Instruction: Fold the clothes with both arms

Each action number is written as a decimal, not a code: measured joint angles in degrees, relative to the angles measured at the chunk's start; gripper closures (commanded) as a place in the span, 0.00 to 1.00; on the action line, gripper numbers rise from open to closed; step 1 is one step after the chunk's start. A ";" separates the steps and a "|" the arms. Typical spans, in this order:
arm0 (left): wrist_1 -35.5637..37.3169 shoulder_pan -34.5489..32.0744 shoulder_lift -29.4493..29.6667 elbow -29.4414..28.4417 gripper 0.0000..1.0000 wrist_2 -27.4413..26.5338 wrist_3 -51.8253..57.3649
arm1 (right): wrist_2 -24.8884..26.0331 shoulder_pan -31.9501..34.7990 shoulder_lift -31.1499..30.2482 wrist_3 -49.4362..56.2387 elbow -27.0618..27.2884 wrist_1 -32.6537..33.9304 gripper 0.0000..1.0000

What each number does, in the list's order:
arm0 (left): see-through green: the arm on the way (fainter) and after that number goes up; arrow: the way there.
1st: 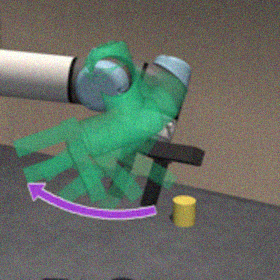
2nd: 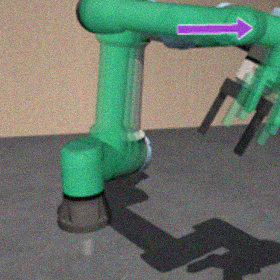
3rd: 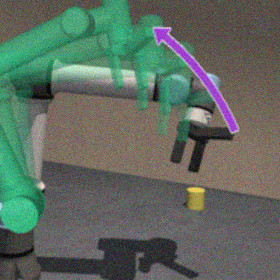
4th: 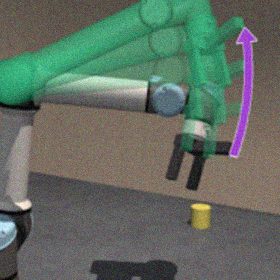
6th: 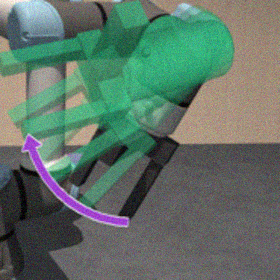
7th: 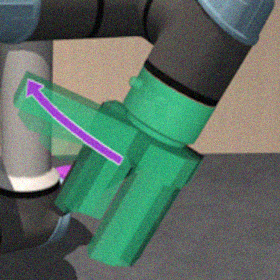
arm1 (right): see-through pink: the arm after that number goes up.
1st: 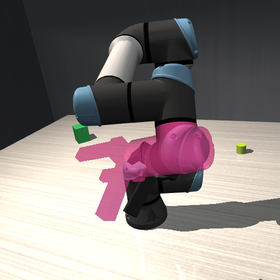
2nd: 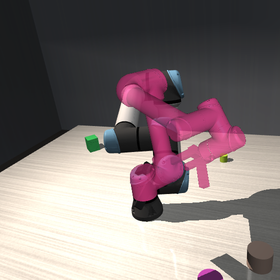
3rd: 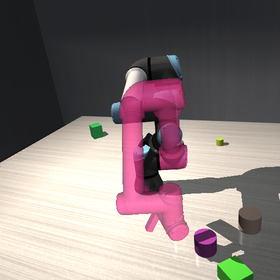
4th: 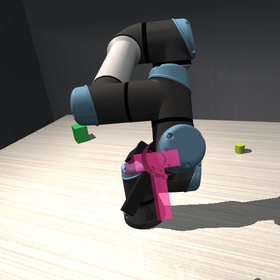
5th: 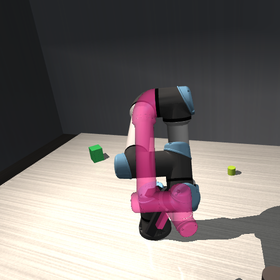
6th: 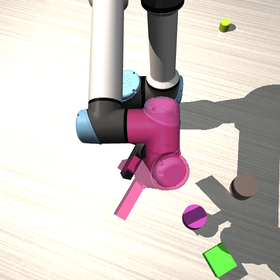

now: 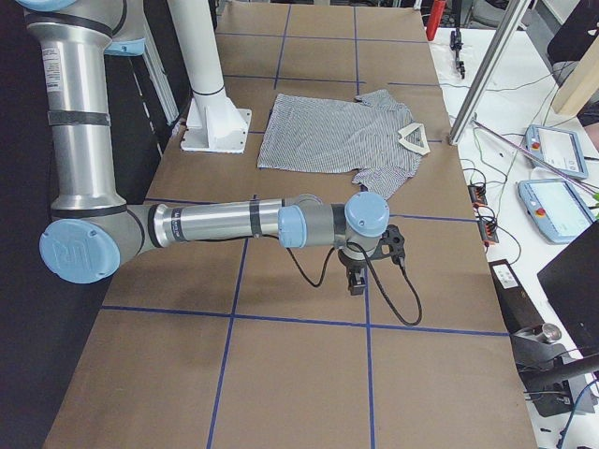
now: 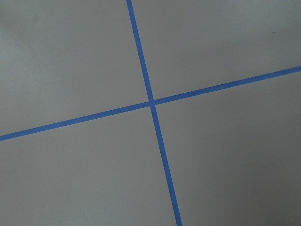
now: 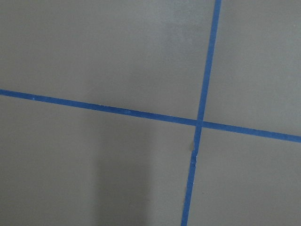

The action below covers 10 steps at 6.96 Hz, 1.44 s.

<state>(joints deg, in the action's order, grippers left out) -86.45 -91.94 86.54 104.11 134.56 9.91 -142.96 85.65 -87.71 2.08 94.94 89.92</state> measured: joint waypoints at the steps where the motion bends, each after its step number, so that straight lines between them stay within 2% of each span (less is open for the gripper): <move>1: -0.26 0.03 0.01 0.21 0.00 0.80 -0.01 | -1.06 -3.19 0.96 -4.99 -0.80 -4.12 0.00; 3: -2.78 0.03 -0.52 0.42 0.00 1.49 0.16 | -0.68 -11.22 7.60 -23.96 -7.57 -16.95 0.02; 4: -3.44 0.02 -1.05 0.72 0.00 1.55 0.18 | 0.95 -14.85 13.38 -33.87 -12.69 -21.66 0.04; 6: -3.83 0.01 -1.41 1.27 0.00 1.58 0.19 | 8.53 -21.59 24.72 -50.88 -21.04 -26.94 0.04; 7: -3.87 0.01 -1.44 1.36 0.00 1.58 0.20 | 13.16 -24.51 27.12 -58.46 -23.13 -30.67 0.05; 8: -3.89 0.01 -1.46 1.35 0.00 1.58 0.19 | 16.98 -27.01 28.29 -65.76 -24.88 -34.79 0.10; 10: -3.90 0.02 -1.46 1.26 0.00 1.58 0.20 | 21.10 -30.83 31.05 -73.57 -28.41 -38.12 0.19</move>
<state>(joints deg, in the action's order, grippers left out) -90.35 -91.92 85.08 105.36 136.14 10.11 -121.86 54.82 -56.67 -71.49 66.53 51.81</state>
